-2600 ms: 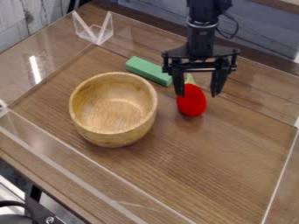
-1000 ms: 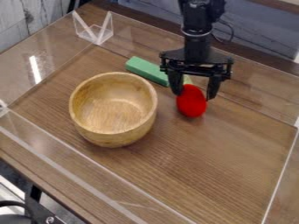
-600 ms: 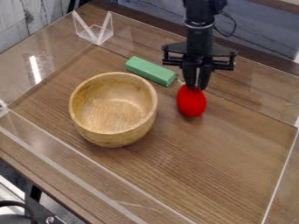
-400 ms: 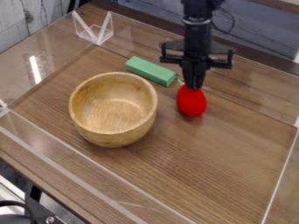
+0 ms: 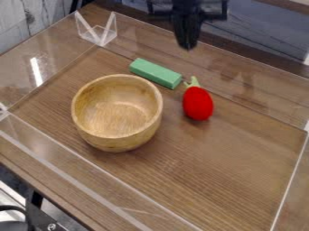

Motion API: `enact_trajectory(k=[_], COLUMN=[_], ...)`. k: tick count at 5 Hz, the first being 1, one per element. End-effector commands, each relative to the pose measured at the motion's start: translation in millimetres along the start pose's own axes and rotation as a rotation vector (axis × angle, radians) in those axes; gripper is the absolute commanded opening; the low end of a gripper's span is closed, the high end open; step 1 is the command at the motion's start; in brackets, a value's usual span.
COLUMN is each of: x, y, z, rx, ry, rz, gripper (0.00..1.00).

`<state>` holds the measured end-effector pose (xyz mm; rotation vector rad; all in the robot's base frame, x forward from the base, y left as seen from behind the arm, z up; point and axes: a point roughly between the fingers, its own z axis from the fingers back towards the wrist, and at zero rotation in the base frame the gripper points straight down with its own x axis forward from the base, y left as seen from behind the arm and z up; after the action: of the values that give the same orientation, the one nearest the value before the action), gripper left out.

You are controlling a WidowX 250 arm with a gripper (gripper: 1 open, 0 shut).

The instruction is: Move the red object to the left

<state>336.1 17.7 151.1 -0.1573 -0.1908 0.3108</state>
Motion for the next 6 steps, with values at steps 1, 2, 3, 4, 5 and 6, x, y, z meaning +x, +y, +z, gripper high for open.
enact_trajectory(k=[1,2,3,4,5,6], x=[-0.3,-8.2,-13.0,-20.0,-26.1,-27.2], y=[-8.1,-4.0,1.0,-7.7,-17.1,-19.0], z=[10.8,-7.1,-23.8,-36.7,-49.6,-68.9], rx=[0.003,0.019,0.027,0.023,0.019,0.028], ry=[-0.061,-0.026,0.001,0.035,0.068,0.087], rz=[0.01,-0.011,-0.042,-0.139,-0.238,-0.253], gripper=[1.0,1.0,1.0,1.0,1.0,1.0])
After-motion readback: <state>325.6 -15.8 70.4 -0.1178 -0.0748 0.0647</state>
